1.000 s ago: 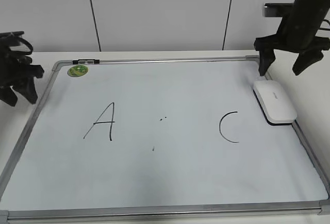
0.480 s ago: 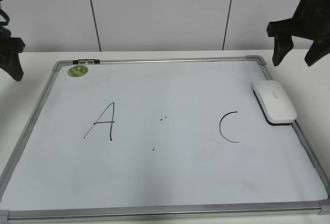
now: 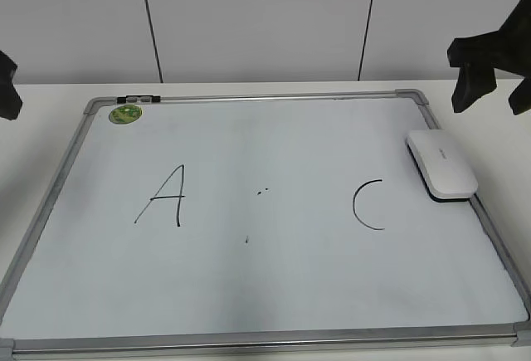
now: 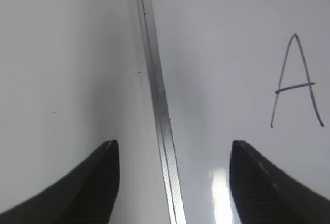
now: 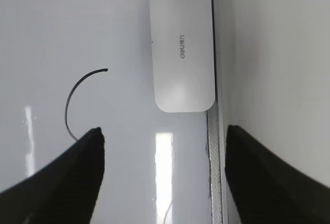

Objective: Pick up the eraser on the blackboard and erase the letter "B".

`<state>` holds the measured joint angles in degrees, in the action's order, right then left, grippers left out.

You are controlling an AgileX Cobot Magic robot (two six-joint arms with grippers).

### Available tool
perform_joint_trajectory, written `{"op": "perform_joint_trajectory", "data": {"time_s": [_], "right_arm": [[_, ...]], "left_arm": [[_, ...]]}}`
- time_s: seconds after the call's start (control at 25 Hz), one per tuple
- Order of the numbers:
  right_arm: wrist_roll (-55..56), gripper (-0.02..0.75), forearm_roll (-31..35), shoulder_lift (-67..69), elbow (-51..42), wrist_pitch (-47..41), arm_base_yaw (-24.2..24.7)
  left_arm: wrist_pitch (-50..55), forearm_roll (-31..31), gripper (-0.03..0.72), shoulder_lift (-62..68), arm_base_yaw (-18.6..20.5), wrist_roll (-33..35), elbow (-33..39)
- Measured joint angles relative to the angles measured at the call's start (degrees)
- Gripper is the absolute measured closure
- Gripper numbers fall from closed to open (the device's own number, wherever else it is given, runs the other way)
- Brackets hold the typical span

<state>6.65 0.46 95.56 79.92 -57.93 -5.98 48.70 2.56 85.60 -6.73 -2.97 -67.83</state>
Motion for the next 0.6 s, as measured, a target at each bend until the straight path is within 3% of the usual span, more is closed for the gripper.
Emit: {"op": "perform_joint_trajectory", "data": {"time_s": [0.32,0.6], "right_arm": [[0.4,0.198,0.0,-9.58,-12.0,5.31,-1.63],[0.49,0.202,0.0,-25.05,-25.35,8.25,-1.63]], "left_arm": [[-7.1,0.7,0.193,-16.25,-1.09,-1.68,19.02],[-7.14,0.7,0.194,-30.8,-1.09,-1.79,28.84]]}}
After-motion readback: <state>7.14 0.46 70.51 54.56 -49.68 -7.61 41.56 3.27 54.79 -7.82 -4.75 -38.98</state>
